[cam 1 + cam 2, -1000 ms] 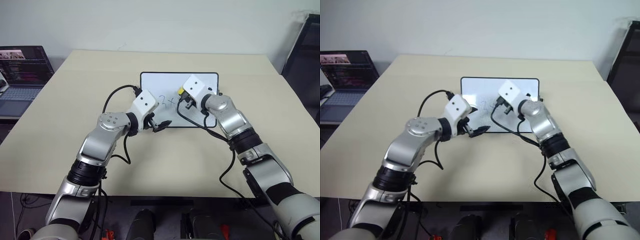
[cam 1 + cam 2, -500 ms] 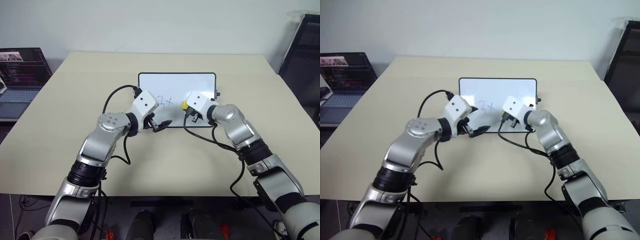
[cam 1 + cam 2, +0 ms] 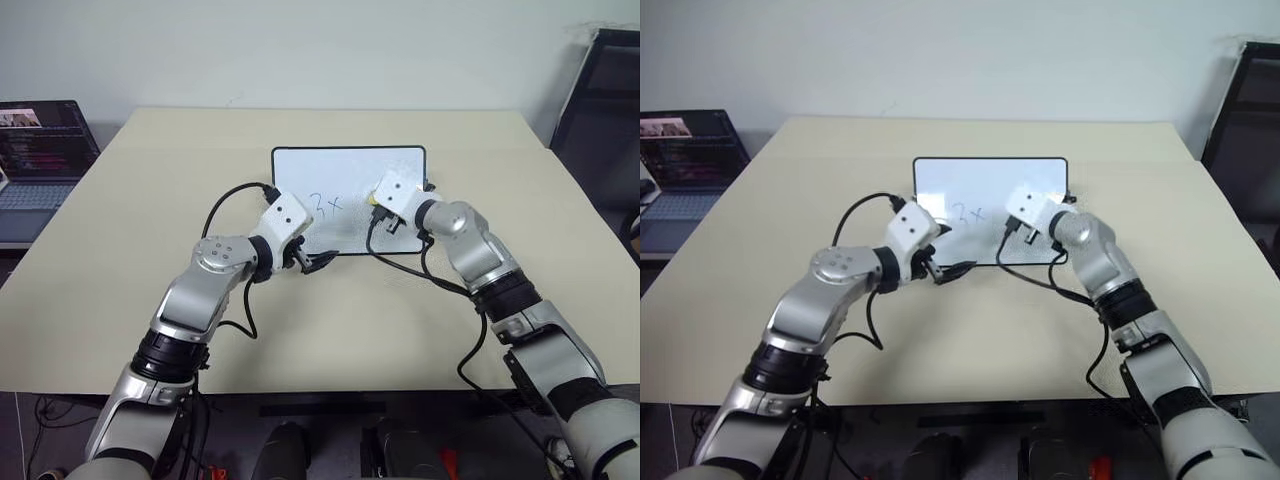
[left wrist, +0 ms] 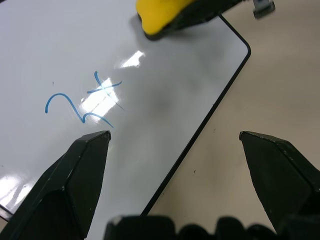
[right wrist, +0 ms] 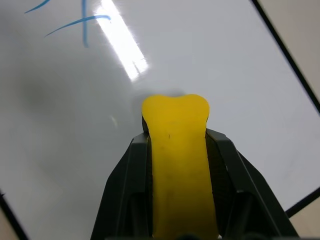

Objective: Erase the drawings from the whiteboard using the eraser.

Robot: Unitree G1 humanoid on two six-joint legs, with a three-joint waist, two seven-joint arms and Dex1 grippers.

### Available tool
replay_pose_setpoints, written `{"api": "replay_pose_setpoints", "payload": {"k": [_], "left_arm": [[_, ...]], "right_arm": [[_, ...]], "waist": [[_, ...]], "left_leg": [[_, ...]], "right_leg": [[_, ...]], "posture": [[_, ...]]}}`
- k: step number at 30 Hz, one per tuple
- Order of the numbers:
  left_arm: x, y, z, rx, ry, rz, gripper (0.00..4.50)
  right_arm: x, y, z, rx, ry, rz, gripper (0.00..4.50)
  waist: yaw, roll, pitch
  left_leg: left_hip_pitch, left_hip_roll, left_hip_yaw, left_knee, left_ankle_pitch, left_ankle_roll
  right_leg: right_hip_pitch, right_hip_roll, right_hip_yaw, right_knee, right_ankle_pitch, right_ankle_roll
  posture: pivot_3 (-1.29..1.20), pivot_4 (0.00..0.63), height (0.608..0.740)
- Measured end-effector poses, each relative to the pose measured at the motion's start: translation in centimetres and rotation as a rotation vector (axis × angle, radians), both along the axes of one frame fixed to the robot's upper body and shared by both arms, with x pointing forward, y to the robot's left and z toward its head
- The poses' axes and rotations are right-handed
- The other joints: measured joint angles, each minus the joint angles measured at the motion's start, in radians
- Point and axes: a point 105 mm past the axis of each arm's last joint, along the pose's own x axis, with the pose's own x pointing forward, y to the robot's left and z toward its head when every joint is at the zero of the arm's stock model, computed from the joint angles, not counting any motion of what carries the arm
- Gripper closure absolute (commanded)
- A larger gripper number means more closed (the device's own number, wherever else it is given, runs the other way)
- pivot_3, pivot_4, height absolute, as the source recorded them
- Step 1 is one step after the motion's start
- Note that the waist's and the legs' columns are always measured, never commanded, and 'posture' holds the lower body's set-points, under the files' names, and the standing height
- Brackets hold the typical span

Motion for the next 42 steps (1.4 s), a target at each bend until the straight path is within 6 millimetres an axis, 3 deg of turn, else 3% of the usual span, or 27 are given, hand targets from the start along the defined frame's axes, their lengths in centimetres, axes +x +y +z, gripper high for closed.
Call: {"api": "replay_pose_setpoints", "payload": {"k": [3, 9, 13, 17, 23, 32, 42], "left_arm": [[-0.1, 0.1, -0.3, 0.000, 0.009, 0.005, 0.00], [0.1, 1.2, -0.6, -0.026, 0.019, 0.075, 0.00], [-0.3, 2.2, -0.5, -0.131, 0.051, 0.128, 0.00], [-1.0, 3.4, -0.8, -0.163, 0.044, 0.175, 0.00], [-1.6, 6.4, -1.6, -0.211, 0.027, 0.329, 0.00], [-1.3, 7.3, -1.8, -0.250, -0.018, 0.416, 0.00], [-1.0, 7.2, -2.0, -0.245, -0.018, 0.414, 0.00]], "right_arm": [[-0.3, 0.3, 0.0, 0.000, 0.019, 0.021, 3.41], [-2.3, 1.0, -2.3, 0.069, 0.118, 0.073, 3.41], [-3.0, 1.0, -0.5, 0.275, 0.090, 0.075, 3.41], [-4.9, 0.4, 1.4, 0.488, 0.056, 0.095, 3.41], [-7.5, -1.5, -1.3, 0.596, 0.109, 0.054, 3.41], [-10.7, -2.3, -4.7, 0.687, 0.197, 0.041, 3.41], [-11.4, -1.2, -4.6, 0.691, 0.188, 0.088, 3.41]], "waist": [[-0.001, 0.000, 0.000], [-0.003, 0.000, 0.000], [-0.001, 0.000, 0.001], [0.003, 0.000, 0.001], [0.007, 0.000, 0.001], [0.010, 0.000, 0.001], [0.014, 0.000, 0.001]], "left_leg": [[-0.001, 0.000, 0.000, -0.002, 0.000, 0.000], [-0.001, 0.001, 0.000, -0.002, 0.000, 0.000], [-0.003, 0.001, -0.001, -0.002, 0.000, 0.000], [-0.005, 0.000, -0.004, -0.003, 0.000, 0.000], [-0.006, -0.001, -0.004, -0.004, 0.000, 0.000], [-0.006, 0.000, -0.004, -0.006, 0.000, 0.000], [-0.006, 0.000, -0.004, -0.008, 0.000, 0.000]], "right_leg": [[-0.001, 0.000, 0.000, -0.001, 0.000, 0.000], [-0.001, -0.002, 0.000, -0.003, 0.000, 0.000], [-0.002, -0.003, -0.001, -0.003, 0.000, 0.000], [-0.002, -0.005, -0.001, -0.007, 0.000, 0.000], [-0.002, -0.006, -0.001, -0.010, 0.000, 0.000], [-0.002, -0.006, -0.002, -0.012, 0.000, 0.000], [-0.002, -0.006, -0.002, -0.015, 0.000, 0.000]], "posture": [[0.00, 0.150, 0.740], [0.00, 0.150, 0.740], [0.00, 0.150, 0.740], [0.00, 0.150, 0.740], [0.00, 0.150, 0.740], [0.00, 0.150, 0.740], [0.00, 0.150, 0.740]]}}
